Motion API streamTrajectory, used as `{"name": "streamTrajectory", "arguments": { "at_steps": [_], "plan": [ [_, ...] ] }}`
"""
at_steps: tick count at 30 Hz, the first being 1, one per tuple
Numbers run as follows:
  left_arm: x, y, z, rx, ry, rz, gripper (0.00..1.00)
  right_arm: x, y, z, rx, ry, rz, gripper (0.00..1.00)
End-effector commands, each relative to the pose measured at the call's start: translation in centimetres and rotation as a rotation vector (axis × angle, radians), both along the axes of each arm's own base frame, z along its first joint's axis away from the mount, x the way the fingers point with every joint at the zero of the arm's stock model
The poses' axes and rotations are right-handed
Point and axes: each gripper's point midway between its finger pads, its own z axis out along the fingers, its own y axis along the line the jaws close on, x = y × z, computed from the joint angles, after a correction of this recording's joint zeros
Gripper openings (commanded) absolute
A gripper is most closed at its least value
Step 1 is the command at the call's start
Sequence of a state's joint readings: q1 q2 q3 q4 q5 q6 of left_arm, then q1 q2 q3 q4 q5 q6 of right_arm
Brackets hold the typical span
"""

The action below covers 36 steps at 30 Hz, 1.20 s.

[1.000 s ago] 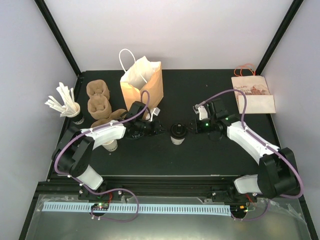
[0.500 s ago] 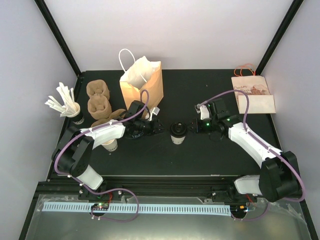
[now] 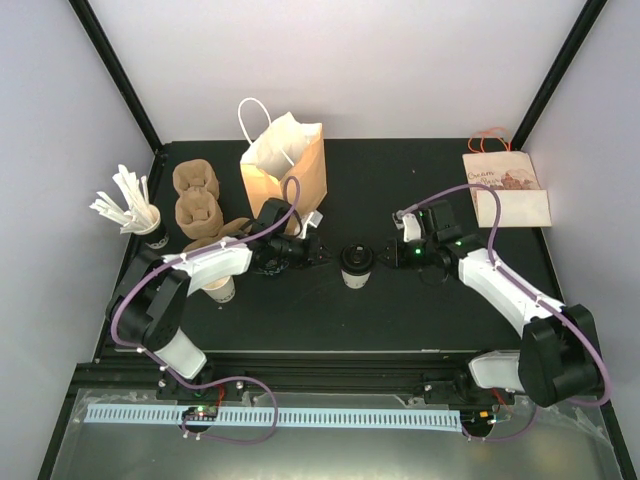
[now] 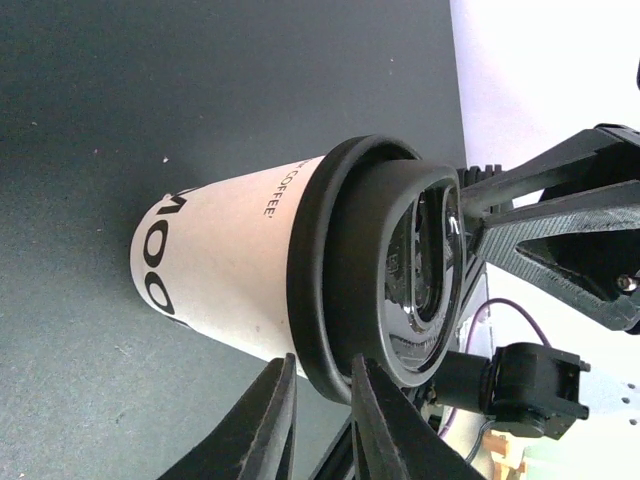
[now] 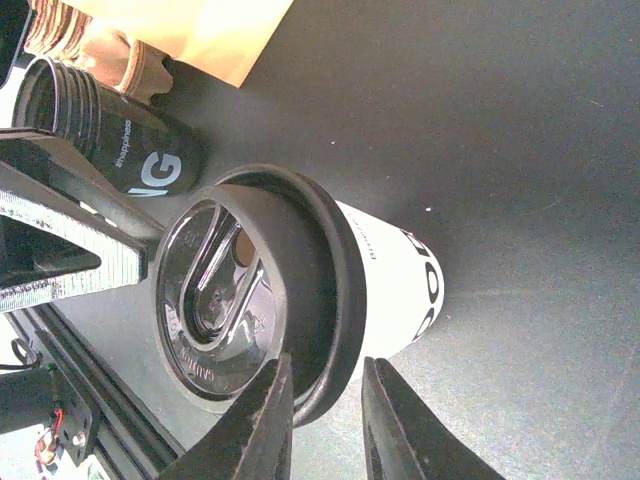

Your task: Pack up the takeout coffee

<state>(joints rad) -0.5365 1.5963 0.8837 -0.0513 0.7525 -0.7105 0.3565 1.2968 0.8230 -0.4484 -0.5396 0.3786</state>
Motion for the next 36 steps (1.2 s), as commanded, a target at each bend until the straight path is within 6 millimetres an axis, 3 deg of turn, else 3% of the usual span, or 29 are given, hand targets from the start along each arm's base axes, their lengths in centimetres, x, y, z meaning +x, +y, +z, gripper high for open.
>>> {"name": "streamTrajectory", "arguments": {
  "at_steps": [1, 16, 25, 36],
  "plan": [
    [0.6, -1.1, 1.6, -0.049, -0.040, -0.036, 0.18, 0.3, 0.4, 0.0, 0.037, 0.003, 0.010, 0.21],
    [0.8, -1.5, 0.9, -0.041, -0.022, -0.041, 0.17, 0.3, 0.8, -1.3, 0.039, 0.037, 0.032, 0.17],
    [0.7, -1.7, 0.3, -0.028, -0.011, -0.045, 0.17, -0.1, 0.6, -2.3, 0.024, 0.055, 0.030, 0.10],
    [0.7, -1.1, -1.4, 0.025, 0.007, -0.029, 0.10, -1.2, 0.0, -5.2, 0.007, 0.107, 0.014, 0.07]
  ]
}}
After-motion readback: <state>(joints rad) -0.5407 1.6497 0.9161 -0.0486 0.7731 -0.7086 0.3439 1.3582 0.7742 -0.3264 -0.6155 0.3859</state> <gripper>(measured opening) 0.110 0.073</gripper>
